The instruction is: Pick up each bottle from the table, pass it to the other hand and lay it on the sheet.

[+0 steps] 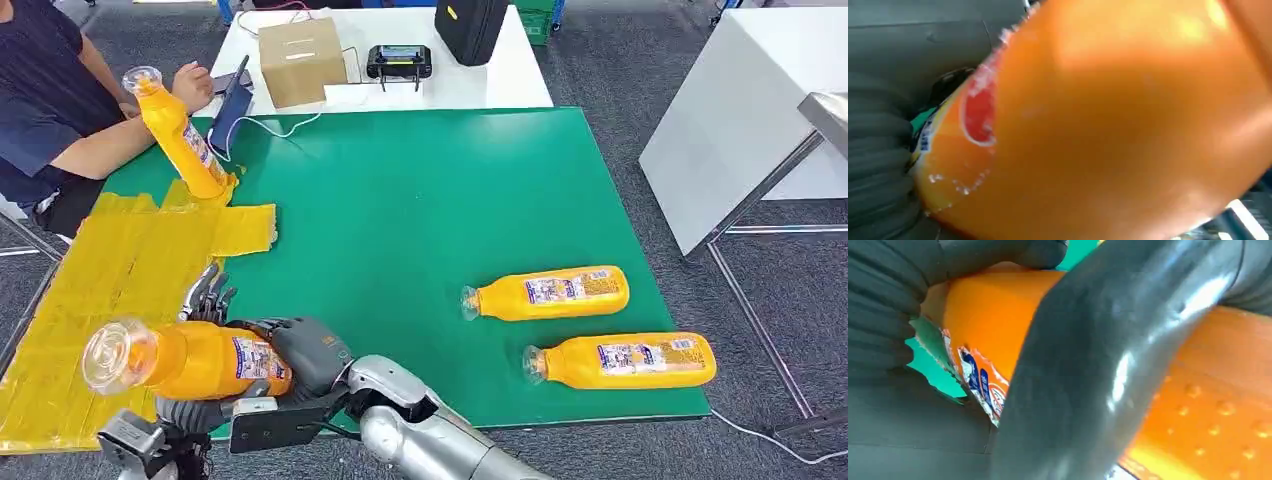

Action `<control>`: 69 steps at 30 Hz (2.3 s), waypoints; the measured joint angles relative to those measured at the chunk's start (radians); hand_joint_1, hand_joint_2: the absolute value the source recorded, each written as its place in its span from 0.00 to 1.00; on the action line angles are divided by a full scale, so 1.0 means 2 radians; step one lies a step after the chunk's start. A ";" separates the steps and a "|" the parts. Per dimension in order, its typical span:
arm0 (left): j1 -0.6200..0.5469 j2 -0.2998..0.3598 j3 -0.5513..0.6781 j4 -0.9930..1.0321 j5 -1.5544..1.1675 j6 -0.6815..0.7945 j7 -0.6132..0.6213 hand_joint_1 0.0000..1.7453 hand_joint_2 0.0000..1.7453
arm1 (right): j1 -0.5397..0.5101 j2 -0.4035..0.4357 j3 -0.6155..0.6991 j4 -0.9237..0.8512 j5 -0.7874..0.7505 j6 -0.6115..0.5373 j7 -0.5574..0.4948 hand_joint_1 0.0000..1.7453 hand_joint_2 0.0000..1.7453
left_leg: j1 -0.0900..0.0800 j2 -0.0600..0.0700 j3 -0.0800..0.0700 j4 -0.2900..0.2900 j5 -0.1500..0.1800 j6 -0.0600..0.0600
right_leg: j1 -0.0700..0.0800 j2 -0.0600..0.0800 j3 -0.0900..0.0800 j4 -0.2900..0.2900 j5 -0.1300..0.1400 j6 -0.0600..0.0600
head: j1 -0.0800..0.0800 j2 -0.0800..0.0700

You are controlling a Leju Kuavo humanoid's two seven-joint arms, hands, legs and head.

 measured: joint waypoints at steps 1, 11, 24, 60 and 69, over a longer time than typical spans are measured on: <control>0.001 0.001 0.002 0.002 -0.006 0.003 0.000 1.00 1.00 | -0.002 -0.001 0.004 0.002 0.000 0.001 0.000 1.00 1.00 | 0.000 0.000 0.000 0.000 0.000 0.000 | 0.000 0.000 0.000 0.000 0.000 0.000 | 0.000 0.000; 0.009 0.002 0.013 0.010 -0.009 0.006 -0.002 1.00 1.00 | -0.014 -0.007 0.024 0.011 0.000 0.005 0.000 1.00 1.00 | 0.000 0.000 0.000 0.000 0.000 0.000 | 0.000 0.000 0.000 0.000 0.000 0.000 | 0.000 0.000; 0.013 0.002 0.020 0.011 0.004 -0.006 -0.012 1.00 1.00 | -0.015 -0.007 0.032 0.015 0.000 0.007 -0.001 1.00 1.00 | 0.000 0.000 0.000 0.000 0.000 0.000 | 0.000 0.000 0.000 0.000 0.000 0.000 | 0.000 0.000; -0.045 0.003 0.031 0.036 -0.346 0.267 0.103 1.00 1.00 | 0.087 -0.161 -0.184 -0.185 0.058 -0.021 0.048 0.00 1.00 | -0.001 -0.001 0.000 0.000 0.000 0.000 | 0.000 0.000 0.000 0.000 0.001 0.001 | -0.001 0.000; -0.102 0.056 -0.014 0.164 -0.601 0.324 0.347 1.00 1.00 | 0.088 -0.207 -0.218 -0.220 0.034 0.007 0.042 0.00 1.00 | -0.001 0.000 0.000 0.000 0.001 0.001 | -0.001 0.000 0.000 0.000 0.001 0.002 | -0.001 0.000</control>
